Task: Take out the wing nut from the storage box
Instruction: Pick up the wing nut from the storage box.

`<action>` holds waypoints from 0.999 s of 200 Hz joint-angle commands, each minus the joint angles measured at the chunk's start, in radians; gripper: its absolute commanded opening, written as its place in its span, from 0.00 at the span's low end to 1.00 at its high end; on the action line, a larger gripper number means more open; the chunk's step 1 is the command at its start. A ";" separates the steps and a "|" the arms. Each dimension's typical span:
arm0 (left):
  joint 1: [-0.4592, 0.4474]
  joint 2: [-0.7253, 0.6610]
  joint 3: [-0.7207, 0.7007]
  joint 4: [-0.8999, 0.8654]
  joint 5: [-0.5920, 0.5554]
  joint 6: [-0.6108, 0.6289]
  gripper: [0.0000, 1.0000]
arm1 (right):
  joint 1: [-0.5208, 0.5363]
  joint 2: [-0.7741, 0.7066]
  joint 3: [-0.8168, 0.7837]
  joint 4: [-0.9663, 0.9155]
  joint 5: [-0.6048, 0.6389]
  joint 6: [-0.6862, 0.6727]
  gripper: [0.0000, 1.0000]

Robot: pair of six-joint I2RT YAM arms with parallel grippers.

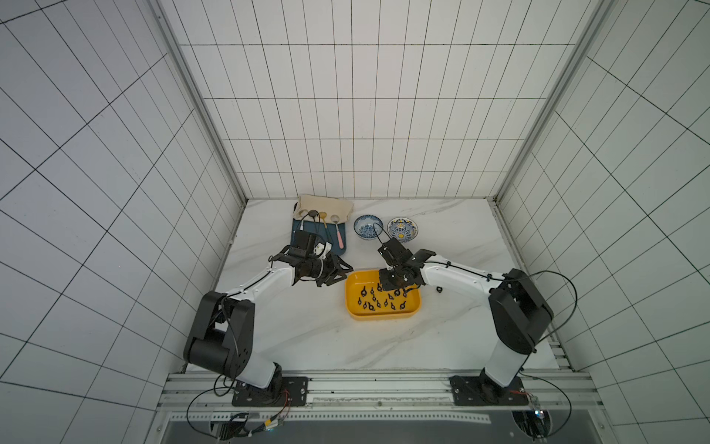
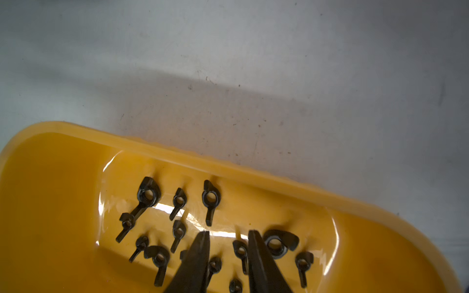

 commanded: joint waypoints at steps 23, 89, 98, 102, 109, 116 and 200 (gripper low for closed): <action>0.003 -0.034 -0.008 -0.030 0.011 0.047 0.40 | 0.011 0.061 0.066 0.042 -0.021 -0.015 0.31; 0.003 -0.035 0.008 -0.055 0.016 0.066 0.40 | 0.010 0.131 0.105 0.052 -0.005 -0.017 0.31; 0.003 -0.037 0.007 -0.057 0.018 0.068 0.40 | 0.010 0.137 0.110 0.048 0.000 -0.017 0.31; 0.003 -0.037 0.007 -0.057 0.018 0.068 0.40 | 0.009 0.138 0.111 0.048 0.000 -0.018 0.31; 0.003 -0.038 0.004 -0.057 0.017 0.068 0.40 | 0.010 0.144 0.113 0.049 0.000 -0.018 0.31; 0.003 -0.040 0.004 -0.056 0.018 0.070 0.40 | 0.010 0.149 0.115 0.049 -0.001 -0.019 0.31; 0.004 -0.038 -0.005 -0.059 0.019 0.077 0.40 | 0.011 0.179 0.114 0.040 -0.002 -0.010 0.16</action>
